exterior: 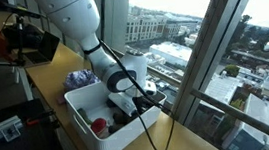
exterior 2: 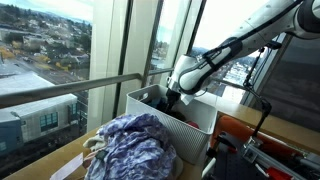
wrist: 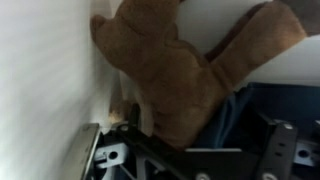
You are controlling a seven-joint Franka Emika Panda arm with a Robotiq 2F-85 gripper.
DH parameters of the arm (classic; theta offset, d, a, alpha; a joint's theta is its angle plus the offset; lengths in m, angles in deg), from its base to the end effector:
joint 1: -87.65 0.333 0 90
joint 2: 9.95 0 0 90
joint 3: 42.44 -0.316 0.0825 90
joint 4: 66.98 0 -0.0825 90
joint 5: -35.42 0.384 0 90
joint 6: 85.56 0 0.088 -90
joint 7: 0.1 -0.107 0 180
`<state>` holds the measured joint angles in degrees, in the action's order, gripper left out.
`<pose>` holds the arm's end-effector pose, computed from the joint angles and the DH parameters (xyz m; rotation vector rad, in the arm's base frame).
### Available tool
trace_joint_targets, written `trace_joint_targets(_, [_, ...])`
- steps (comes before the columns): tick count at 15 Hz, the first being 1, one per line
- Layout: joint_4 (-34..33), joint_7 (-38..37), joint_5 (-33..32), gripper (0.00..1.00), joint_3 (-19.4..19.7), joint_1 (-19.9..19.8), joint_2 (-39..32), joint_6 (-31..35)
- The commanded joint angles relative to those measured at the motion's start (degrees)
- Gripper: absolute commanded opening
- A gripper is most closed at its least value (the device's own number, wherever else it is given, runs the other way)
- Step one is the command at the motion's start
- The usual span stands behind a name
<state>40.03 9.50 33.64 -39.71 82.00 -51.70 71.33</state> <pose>0.6375 -0.0912 0.1352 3.0666 0.0972 0.2052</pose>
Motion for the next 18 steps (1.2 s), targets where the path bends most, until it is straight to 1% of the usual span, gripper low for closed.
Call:
trace_joint_targets(1, [-0.26,-1.71,-1.11,0.74,0.88,0.30,-2.61,1.03])
trace_joint_targets(5, [0.22,-2.66,-0.80,0.43,1.08,0.19,-2.60,0.94])
trace_joint_targets(7, [0.49,-2.93,-0.71,0.31,1.28,0.20,-2.30,0.86])
trace_joint_targets(11, [1.69,-3.87,-0.18,0.01,0.68,0.30,-0.51,0.19])
trace_joint_targets(12, [2.22,-4.10,0.10,0.00,0.27,0.34,0.79,-0.29])
trace_joint_targets(15, [4.43,-4.59,0.78,0.01,-1.16,0.64,6.03,-1.48])
trace_joint_targets(18, [6.76,-4.07,2.19,0.00,-3.67,0.12,12.83,-3.78])
